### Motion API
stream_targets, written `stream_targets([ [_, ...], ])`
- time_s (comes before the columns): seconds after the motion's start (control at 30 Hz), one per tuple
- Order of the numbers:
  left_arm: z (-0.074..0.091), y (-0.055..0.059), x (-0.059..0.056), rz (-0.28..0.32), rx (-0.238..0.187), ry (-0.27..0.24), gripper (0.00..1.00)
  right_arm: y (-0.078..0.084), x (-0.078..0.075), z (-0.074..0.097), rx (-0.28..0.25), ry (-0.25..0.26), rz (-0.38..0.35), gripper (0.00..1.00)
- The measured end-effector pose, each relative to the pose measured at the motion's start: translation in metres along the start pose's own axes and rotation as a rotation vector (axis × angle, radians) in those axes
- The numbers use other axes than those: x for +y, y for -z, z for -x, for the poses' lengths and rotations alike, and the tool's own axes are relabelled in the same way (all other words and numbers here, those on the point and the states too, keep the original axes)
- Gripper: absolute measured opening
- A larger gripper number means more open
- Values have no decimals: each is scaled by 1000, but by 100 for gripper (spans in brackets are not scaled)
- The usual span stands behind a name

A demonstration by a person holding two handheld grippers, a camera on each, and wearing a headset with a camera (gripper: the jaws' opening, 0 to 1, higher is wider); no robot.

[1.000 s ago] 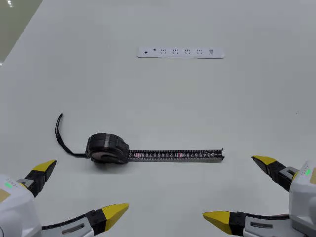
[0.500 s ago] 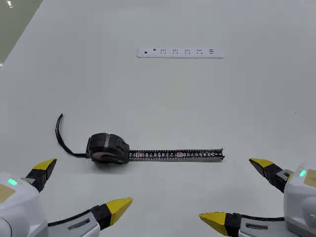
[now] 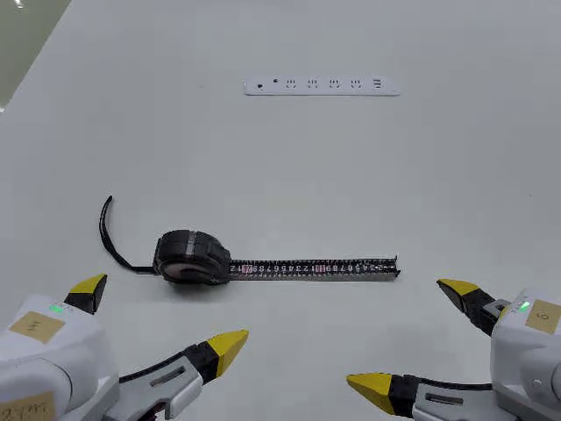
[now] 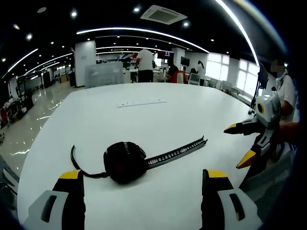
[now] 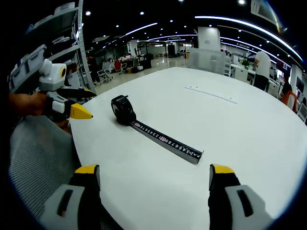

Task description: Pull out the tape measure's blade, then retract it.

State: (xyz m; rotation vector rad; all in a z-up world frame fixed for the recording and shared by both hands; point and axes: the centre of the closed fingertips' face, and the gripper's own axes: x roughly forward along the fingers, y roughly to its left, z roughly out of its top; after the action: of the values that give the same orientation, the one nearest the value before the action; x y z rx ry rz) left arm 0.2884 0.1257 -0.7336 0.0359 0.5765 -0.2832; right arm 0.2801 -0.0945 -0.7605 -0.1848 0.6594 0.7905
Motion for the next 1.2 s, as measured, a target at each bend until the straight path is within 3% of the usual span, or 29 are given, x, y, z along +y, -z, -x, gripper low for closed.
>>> stream_targets([
  [0.23, -9, -1, 12, 24, -1, -81, 100, -2, -5, -4, 0, -5, 0, 96],
  [0.63, -23, 4, 24, 62, 19, -162, 100, -7, -7, -15, 1, -27, 8, 94],
  [0.9, -35, 6, 27, 92, 22, -186, 97, -6, -12, -24, 10, -33, 9, 93],
  [1.2, -50, 1, 26, 106, 5, -216, 97, -4, -23, -34, 18, -48, 46, 89],
])
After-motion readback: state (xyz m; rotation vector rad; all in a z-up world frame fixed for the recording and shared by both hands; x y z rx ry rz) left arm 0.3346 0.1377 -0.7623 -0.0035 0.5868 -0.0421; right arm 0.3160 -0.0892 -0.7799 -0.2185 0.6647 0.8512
